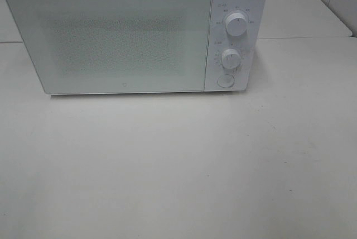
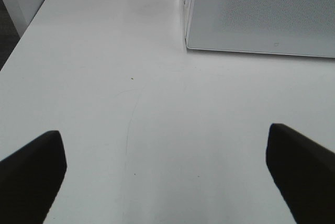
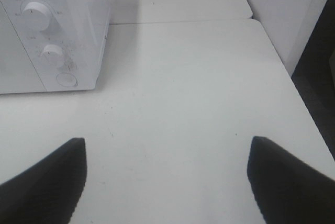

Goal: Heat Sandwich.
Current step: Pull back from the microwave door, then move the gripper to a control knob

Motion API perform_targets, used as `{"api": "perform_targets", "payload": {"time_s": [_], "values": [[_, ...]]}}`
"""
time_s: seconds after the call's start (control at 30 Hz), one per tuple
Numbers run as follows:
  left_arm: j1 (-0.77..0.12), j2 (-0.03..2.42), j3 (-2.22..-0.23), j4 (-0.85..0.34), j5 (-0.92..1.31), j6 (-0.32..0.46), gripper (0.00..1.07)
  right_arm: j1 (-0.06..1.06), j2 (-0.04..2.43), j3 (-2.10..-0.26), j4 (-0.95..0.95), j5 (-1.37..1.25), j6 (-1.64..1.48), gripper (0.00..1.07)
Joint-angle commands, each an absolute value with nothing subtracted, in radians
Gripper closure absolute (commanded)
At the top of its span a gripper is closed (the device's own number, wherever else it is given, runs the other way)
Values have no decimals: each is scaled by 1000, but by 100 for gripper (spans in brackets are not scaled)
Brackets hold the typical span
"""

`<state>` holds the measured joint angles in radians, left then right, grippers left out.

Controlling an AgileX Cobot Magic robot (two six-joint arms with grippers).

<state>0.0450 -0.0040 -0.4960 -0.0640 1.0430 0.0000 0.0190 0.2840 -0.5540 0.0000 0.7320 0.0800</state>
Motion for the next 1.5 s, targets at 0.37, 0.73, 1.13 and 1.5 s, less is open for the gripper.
{"api": "perform_targets", "payload": {"time_s": [0.37, 0.73, 1.13, 1.5], "values": [[46, -29, -493, -69, 1031, 0, 8, 14, 499, -486, 29, 389, 77, 23], [46, -29, -493, -69, 1031, 0, 8, 14, 721, -485, 29, 124, 93, 24], [46, -29, -493, -69, 1031, 0, 8, 14, 946, -450, 40, -283, 87, 24], [46, -29, -493, -69, 1031, 0, 8, 128, 1080, -355, 265, -577, -122, 25]]}}
